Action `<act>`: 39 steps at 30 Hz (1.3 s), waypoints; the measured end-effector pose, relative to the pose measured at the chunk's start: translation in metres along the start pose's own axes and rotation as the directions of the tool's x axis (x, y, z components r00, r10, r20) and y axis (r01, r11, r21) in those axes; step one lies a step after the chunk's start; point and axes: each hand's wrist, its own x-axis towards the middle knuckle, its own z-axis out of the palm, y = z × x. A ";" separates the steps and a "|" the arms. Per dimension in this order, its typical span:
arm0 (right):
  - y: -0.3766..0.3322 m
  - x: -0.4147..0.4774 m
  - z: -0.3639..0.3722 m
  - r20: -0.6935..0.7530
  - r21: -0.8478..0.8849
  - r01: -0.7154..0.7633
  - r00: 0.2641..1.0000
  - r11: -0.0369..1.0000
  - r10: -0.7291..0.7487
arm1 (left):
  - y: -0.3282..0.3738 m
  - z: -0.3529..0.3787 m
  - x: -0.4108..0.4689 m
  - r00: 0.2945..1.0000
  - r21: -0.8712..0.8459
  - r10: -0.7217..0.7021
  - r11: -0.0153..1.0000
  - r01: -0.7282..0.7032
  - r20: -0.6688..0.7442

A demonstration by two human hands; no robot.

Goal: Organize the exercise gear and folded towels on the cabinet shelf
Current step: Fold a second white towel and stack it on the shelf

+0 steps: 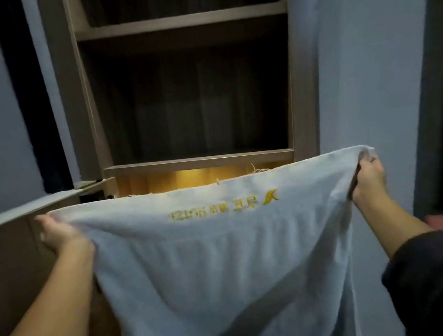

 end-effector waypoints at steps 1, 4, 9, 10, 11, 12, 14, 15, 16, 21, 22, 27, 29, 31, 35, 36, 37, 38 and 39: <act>-0.007 -0.004 0.003 0.125 0.086 -0.100 0.988 0.991 0.089 | 0.004 0.003 -0.005 0.997 -0.026 -0.065 0.997 0.066 0.049; -0.019 -0.026 0.019 0.412 0.056 -0.310 0.873 0.949 0.261 | 0.006 0.015 -0.031 0.862 -0.093 -0.198 0.958 0.270 0.467; -0.016 -0.081 0.064 0.704 -0.032 -0.384 0.646 0.923 0.293 | 0.006 0.037 -0.099 0.458 -0.060 -0.130 0.924 0.377 0.880; -0.013 -0.090 0.070 0.728 -0.058 -0.372 0.619 0.926 0.294 | 0.004 0.041 -0.111 0.411 -0.018 -0.153 0.924 0.383 0.899; -0.010 -0.098 0.076 0.752 -0.086 -0.355 0.590 0.931 0.295 | 0.002 0.045 -0.124 0.368 0.020 -0.166 0.929 0.368 0.915; -0.008 -0.106 0.081 0.780 -0.104 -0.339 0.556 0.935 0.289 | 0.000 0.047 -0.136 0.322 0.057 -0.175 0.937 0.344 0.930; -0.010 -0.123 0.090 0.853 -0.123 -0.301 0.454 0.945 0.256 | 0.000 0.051 -0.160 0.240 0.120 -0.186 0.957 0.265 0.953; -0.013 -0.130 0.095 0.884 -0.135 -0.270 0.401 0.953 0.239 | 0.001 0.052 -0.170 0.206 0.131 -0.177 0.967 0.218 0.962; -0.017 -0.138 0.098 0.910 -0.146 -0.238 0.349 0.960 0.225 | 0.003 0.052 -0.179 0.173 0.128 -0.160 0.975 0.184 0.972; -0.034 -0.175 0.106 0.950 -0.192 0.031 0.256 0.981 0.178 | 0.008 0.043 -0.225 0.084 0.040 -0.059 0.976 0.215 0.995; -0.035 -0.183 0.106 0.952 -0.187 0.121 0.265 0.975 0.150 | 0.007 0.040 -0.233 0.076 0.023 -0.042 0.973 0.230 0.996; -0.030 -0.207 0.098 0.953 -0.101 0.292 0.302 0.951 0.009 | -0.004 0.026 -0.251 0.099 0.009 -0.028 0.982 0.191 0.995; -0.021 -0.213 0.092 0.935 -0.080 0.286 0.353 0.955 -0.027 | -0.010 0.021 -0.255 0.122 0.022 -0.042 0.986 0.166 0.992; -0.010 -0.215 0.086 0.904 -0.080 0.281 0.425 0.956 -0.049 | -0.019 0.018 -0.258 0.198 0.023 -0.047 0.992 0.121 0.979; 0.013 -0.209 0.074 0.882 -0.168 0.285 0.471 0.944 0.015 | -0.038 0.012 -0.262 0.289 0.061 -0.029 0.993 -0.101 0.957; 0.018 -0.206 0.071 0.881 -0.207 0.272 0.470 0.940 0.057 | -0.043 0.011 -0.263 0.300 0.064 -0.016 0.987 -0.150 0.954; 0.023 -0.203 0.069 0.877 -0.243 0.252 0.469 0.937 0.101 | -0.048 0.011 -0.264 0.318 0.065 0.002 0.978 -0.200 0.948; 0.027 -0.201 0.067 0.874 -0.266 0.228 0.466 0.937 0.135 | -0.051 0.011 -0.265 0.345 0.075 0.013 0.968 -0.241 0.938; 0.032 -0.200 0.066 0.871 -0.278 0.202 0.465 0.939 0.159 | -0.054 0.012 -0.265 0.382 0.094 0.018 0.958 -0.271 0.924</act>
